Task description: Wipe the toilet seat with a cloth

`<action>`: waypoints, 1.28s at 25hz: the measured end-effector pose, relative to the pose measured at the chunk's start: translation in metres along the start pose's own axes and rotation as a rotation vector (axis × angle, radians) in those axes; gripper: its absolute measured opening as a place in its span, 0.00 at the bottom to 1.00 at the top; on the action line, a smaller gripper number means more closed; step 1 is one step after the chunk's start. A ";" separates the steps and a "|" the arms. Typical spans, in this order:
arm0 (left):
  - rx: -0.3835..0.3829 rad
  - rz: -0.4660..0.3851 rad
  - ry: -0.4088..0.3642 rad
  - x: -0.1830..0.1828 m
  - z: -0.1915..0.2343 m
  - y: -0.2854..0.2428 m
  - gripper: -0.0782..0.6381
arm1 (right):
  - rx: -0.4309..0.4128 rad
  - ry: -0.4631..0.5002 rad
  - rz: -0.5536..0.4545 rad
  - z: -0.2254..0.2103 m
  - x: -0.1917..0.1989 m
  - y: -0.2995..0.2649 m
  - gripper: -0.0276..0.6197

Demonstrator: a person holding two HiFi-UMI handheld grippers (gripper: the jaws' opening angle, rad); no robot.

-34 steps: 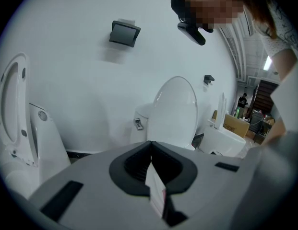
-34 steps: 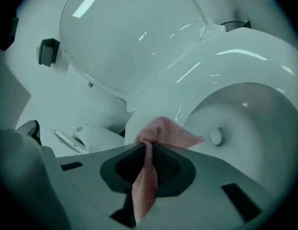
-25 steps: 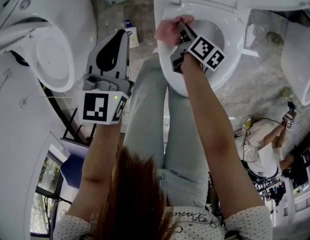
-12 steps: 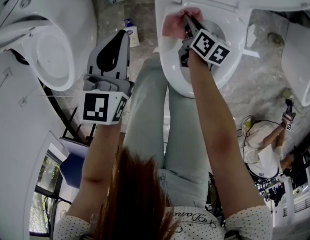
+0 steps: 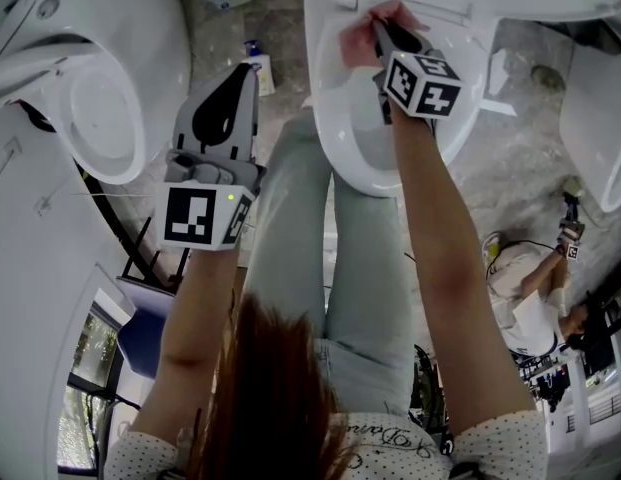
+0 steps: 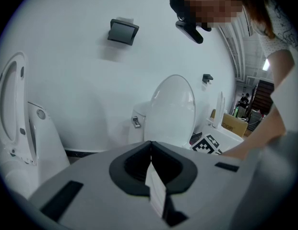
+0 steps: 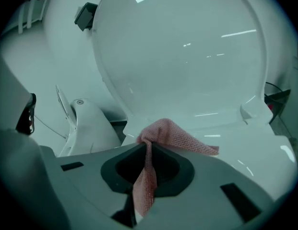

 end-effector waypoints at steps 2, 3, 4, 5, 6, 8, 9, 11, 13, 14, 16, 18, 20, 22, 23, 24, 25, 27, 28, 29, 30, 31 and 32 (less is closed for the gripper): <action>0.002 0.000 0.000 -0.001 -0.001 -0.001 0.12 | 0.002 0.018 -0.008 -0.005 -0.005 0.002 0.12; 0.003 0.000 0.001 -0.001 -0.001 -0.002 0.12 | 0.002 0.025 -0.009 -0.007 -0.005 0.003 0.11; 0.004 -0.001 0.002 -0.001 -0.002 -0.002 0.12 | 0.004 0.029 -0.010 -0.009 -0.005 0.003 0.11; 0.006 -0.001 0.002 -0.002 -0.003 -0.002 0.12 | 0.007 0.029 -0.013 -0.012 -0.005 0.004 0.11; 0.008 -0.001 0.000 -0.002 -0.003 -0.002 0.12 | 0.011 0.026 -0.017 -0.014 -0.005 0.006 0.11; 0.011 0.000 -0.004 -0.002 -0.004 -0.003 0.12 | 0.021 0.026 -0.022 -0.019 -0.006 0.008 0.11; 0.011 0.000 -0.006 -0.003 -0.005 -0.003 0.12 | 0.027 0.036 -0.021 -0.022 -0.006 0.009 0.11; 0.009 -0.002 -0.008 -0.004 -0.005 -0.004 0.12 | 0.040 0.069 -0.016 -0.026 -0.008 0.012 0.11; 0.007 -0.005 -0.009 -0.004 -0.006 -0.004 0.12 | 0.052 0.095 -0.013 -0.030 -0.008 0.015 0.11; 0.005 -0.006 -0.009 -0.004 -0.006 -0.004 0.12 | 0.058 0.104 -0.012 -0.032 -0.008 0.017 0.11; 0.005 -0.005 -0.009 -0.003 -0.008 -0.003 0.12 | 0.073 0.120 -0.009 -0.039 -0.009 0.021 0.11; 0.007 -0.005 -0.011 -0.002 -0.011 -0.003 0.12 | 0.087 0.129 -0.008 -0.047 -0.008 0.025 0.11; 0.008 -0.005 -0.015 -0.001 -0.013 -0.004 0.12 | 0.096 0.134 -0.006 -0.053 -0.008 0.029 0.11; 0.007 -0.005 -0.016 -0.001 -0.016 -0.003 0.12 | 0.105 0.145 -0.004 -0.058 -0.009 0.032 0.11; 0.006 -0.006 -0.016 -0.001 -0.017 -0.003 0.12 | 0.111 0.149 -0.004 -0.061 -0.009 0.034 0.11; 0.006 -0.007 -0.016 -0.001 -0.019 -0.003 0.12 | 0.119 0.153 -0.004 -0.064 -0.009 0.036 0.11; 0.006 -0.007 -0.017 -0.002 -0.020 -0.003 0.12 | 0.128 0.164 0.000 -0.066 -0.009 0.038 0.11; 0.007 -0.009 -0.022 -0.002 -0.023 -0.001 0.12 | 0.151 0.206 0.026 -0.067 -0.009 0.040 0.11; 0.007 -0.010 -0.024 -0.003 -0.024 -0.001 0.12 | 0.161 0.223 0.037 -0.067 -0.010 0.041 0.12; 0.007 -0.012 -0.026 -0.004 -0.026 0.000 0.12 | 0.167 0.227 0.038 -0.067 -0.012 0.044 0.12; 0.007 -0.014 -0.027 -0.005 -0.027 0.001 0.12 | 0.170 0.224 0.030 -0.068 -0.015 0.047 0.12; 0.007 -0.017 -0.028 -0.006 -0.029 0.002 0.12 | 0.170 0.220 0.020 -0.068 -0.017 0.051 0.12; 0.007 -0.021 -0.028 -0.008 -0.031 0.003 0.12 | 0.169 0.220 0.010 -0.068 -0.018 0.056 0.12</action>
Point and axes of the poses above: the fingertips, and each gripper's own axes: y backward along the fingers, z to its left, x out of its underside, the point moved 10 cm from there along y, backward along the fingers, and after that the axes turned 1 degree about -y, right-handed, at the moved point
